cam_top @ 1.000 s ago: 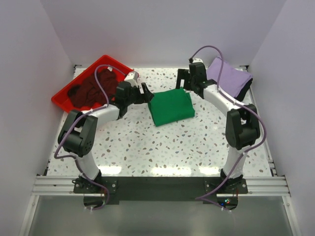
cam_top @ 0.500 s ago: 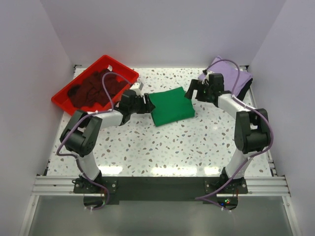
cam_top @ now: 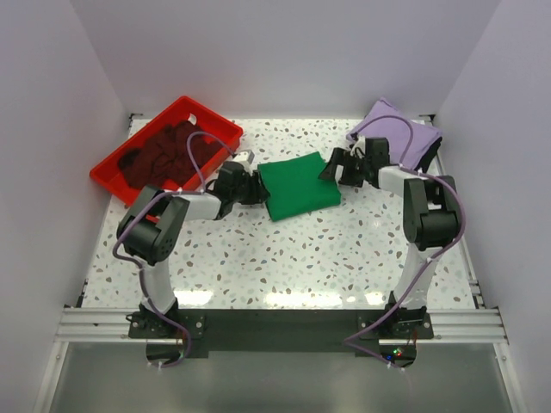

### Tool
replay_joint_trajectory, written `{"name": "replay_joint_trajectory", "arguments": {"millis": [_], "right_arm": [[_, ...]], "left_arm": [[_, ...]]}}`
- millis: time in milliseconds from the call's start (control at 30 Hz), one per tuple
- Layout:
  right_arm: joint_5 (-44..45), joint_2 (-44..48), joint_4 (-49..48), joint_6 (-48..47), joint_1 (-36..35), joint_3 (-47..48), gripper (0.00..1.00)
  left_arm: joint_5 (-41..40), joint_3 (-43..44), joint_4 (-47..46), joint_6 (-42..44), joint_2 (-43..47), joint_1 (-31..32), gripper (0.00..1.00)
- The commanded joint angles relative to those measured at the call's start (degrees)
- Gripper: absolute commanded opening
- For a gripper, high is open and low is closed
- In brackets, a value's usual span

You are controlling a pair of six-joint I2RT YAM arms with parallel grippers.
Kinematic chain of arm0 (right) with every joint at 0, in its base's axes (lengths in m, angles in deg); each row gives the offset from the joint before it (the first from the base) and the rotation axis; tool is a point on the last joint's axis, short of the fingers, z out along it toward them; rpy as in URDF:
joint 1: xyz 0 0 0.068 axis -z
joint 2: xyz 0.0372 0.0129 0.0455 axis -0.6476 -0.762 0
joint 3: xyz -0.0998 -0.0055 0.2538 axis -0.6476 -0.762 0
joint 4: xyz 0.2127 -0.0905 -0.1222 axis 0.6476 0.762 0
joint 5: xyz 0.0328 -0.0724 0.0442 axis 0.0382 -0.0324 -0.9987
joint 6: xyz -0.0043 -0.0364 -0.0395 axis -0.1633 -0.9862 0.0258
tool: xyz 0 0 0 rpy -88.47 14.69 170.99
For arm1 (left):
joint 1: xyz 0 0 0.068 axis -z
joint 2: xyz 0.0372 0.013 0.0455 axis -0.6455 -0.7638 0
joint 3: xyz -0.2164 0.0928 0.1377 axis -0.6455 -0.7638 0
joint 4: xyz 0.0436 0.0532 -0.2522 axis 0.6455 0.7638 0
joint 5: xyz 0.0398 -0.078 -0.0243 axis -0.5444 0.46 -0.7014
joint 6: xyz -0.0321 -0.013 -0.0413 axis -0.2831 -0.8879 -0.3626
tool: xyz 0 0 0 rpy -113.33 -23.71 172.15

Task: Fold and stack the t-shirts
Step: Neatly place the folded tshirt to the corner

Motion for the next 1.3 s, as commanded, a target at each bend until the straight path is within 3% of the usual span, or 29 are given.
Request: {"name": "replay_joint_trajectory", "arguments": {"millis": [0,267,467,933,1133,1167,1233,1267], "right_arm": [[-3.1,-1.3,-4.3,0.3,0.4,1.8,0.96],[-3.7,-7.2,-4.2,-0.1,0.6,6.0,0.95],[-5.1,-11.0,-3.3,0.9,0.5,9.2,0.89],[-2.9,-16.2,6.4,-0.7,-2.8,17.1,0.49],[-3.2,-16.5,6.6,-1.0,-3.4,18.0,0.21],[-3.0,-16.4,6.8,-1.1,-3.4,18.1,0.1],[-2.0,-16.1,6.8,-1.1,-3.6,18.2,0.0],[-1.5,-15.2,6.9,-1.0,-3.5,18.2,0.0]], "left_arm": [[-1.0,2.4,-0.3,1.8,-1.5,0.1,0.49],[-1.7,5.7,1.5,3.2,-5.0,0.1,0.24],[-1.3,6.9,2.2,3.5,-6.7,0.1,0.13],[-0.1,7.3,1.4,3.5,-7.3,0.1,0.11],[0.8,7.8,1.2,3.5,-8.0,0.1,0.12],[0.9,7.8,1.3,3.5,-8.0,0.1,0.14],[1.2,7.9,1.5,3.6,-7.5,0.1,0.21],[1.6,7.9,1.7,3.5,-7.2,0.0,0.35]]}}
